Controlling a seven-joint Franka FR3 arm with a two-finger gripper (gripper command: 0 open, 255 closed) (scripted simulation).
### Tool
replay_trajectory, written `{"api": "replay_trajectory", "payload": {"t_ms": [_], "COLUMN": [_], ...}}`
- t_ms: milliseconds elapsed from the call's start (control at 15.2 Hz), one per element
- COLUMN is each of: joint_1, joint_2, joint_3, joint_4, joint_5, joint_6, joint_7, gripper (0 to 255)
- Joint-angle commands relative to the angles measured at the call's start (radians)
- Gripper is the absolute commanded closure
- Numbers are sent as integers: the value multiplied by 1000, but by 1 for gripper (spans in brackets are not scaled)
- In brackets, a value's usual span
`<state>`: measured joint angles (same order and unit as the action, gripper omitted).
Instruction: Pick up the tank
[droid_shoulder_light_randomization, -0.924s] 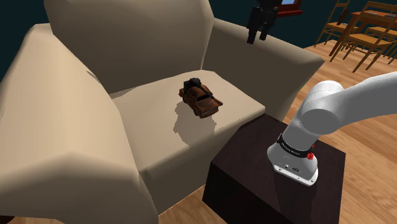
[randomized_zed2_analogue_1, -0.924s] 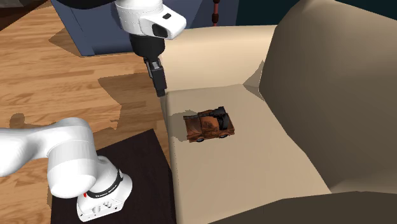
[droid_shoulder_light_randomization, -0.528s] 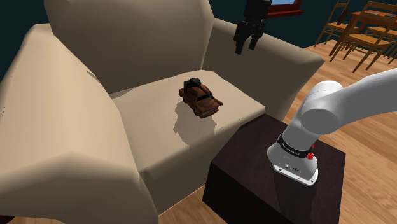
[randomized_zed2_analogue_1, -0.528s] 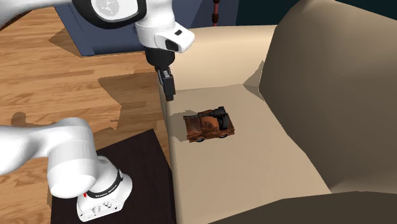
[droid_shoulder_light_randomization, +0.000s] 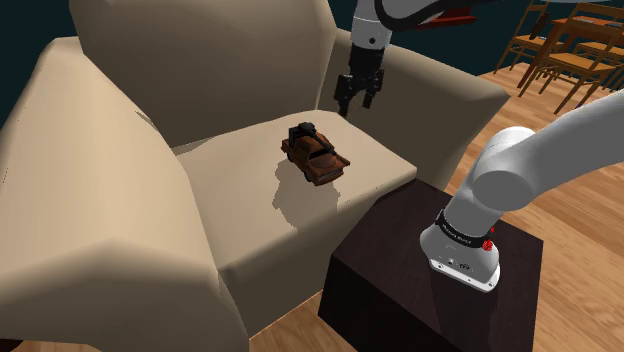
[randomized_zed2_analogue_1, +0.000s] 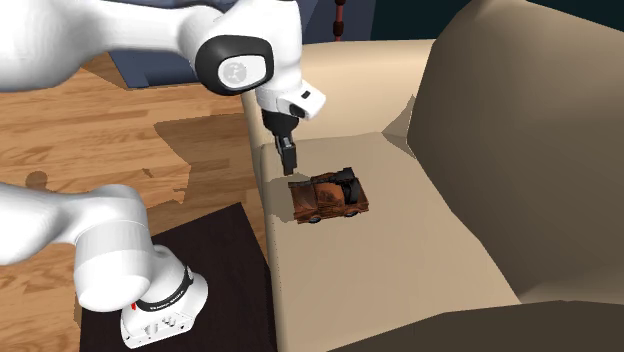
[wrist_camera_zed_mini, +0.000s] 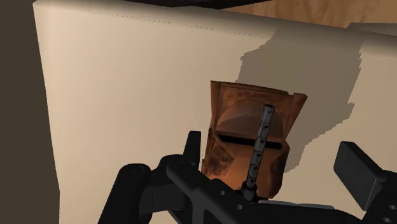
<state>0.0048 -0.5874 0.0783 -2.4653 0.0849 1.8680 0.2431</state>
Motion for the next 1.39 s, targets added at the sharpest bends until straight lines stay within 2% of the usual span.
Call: {"api": "replay_trajectory", "payload": {"t_ms": [0, 528, 1056, 1188, 1254, 1320], "joint_1": [-4, -23, -24, -24, -24, -24], "joint_2": [61, 337, 411, 411, 410, 410], "joint_3": [14, 69, 75, 75, 75, 75], "joint_4": [-8, 1, -46, -46, -47, -46], "joint_5": [0, -21, -28, -28, -28, -28], "joint_6": [70, 331, 451, 451, 451, 450], "joint_7": [24, 137, 144, 144, 144, 144], "gripper": [0, 0, 0, 0, 255, 255]}}
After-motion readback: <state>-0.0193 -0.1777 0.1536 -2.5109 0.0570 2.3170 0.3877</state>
